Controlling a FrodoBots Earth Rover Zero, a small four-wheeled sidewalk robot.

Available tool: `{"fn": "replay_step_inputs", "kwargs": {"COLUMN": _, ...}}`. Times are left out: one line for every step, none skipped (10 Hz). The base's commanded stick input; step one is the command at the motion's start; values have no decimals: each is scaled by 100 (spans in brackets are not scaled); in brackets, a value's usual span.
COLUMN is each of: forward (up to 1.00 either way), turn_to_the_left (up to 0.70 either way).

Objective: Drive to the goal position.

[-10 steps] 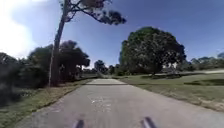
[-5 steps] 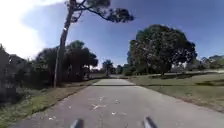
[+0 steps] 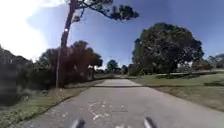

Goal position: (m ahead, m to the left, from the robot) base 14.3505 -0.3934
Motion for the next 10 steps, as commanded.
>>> {"fn": "replay_step_inputs", "kwargs": {"forward": 70, "turn_to_the_left": 35}}
{"fn": "replay_step_inputs", "kwargs": {"forward": 70, "turn_to_the_left": 35}}
{"fn": "replay_step_inputs", "kwargs": {"forward": 70, "turn_to_the_left": 25}}
{"fn": "replay_step_inputs", "kwargs": {"forward": 70, "turn_to_the_left": 9}}
{"fn": "replay_step_inputs", "kwargs": {"forward": 70, "turn_to_the_left": 3}}
{"fn": "replay_step_inputs", "kwargs": {"forward": 70, "turn_to_the_left": 0}}
{"fn": "replay_step_inputs", "kwargs": {"forward": 70, "turn_to_the_left": 0}}
{"fn": "replay_step_inputs", "kwargs": {"forward": 70, "turn_to_the_left": 0}}
{"fn": "replay_step_inputs", "kwargs": {"forward": 70, "turn_to_the_left": 0}}
{"fn": "replay_step_inputs", "kwargs": {"forward": 70, "turn_to_the_left": 0}}
